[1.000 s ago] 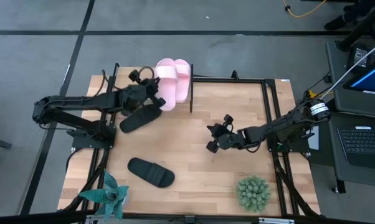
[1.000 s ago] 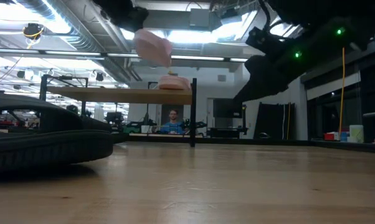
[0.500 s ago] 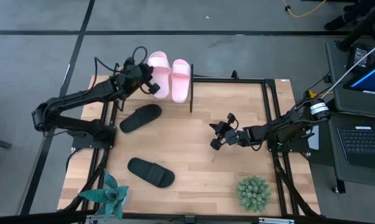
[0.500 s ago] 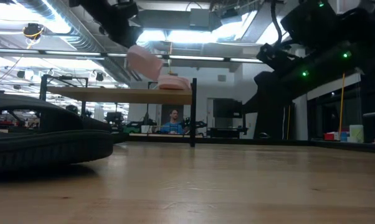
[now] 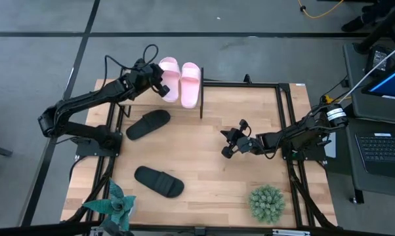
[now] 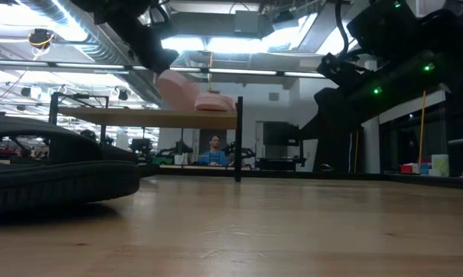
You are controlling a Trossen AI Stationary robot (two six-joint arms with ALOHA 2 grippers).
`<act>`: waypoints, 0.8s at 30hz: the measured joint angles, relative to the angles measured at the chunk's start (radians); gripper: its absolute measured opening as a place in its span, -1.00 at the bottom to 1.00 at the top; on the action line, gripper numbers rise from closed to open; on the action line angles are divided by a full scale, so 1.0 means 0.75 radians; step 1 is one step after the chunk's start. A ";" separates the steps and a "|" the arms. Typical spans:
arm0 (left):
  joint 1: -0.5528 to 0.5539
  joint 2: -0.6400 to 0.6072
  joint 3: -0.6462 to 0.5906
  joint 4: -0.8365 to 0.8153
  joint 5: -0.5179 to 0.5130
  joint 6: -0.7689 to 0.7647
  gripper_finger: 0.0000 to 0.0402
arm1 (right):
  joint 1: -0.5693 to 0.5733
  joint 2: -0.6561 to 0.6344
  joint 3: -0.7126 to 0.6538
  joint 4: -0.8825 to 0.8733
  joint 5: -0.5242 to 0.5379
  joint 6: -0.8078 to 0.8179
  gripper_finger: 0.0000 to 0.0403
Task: Pick and place slides into the shelf
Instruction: Put the pink slide on the shelf
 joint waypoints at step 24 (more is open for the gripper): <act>0.004 0.054 0.000 -0.030 0.061 0.004 -1.00 | 0.000 0.000 0.001 -0.003 -0.001 -0.001 -0.99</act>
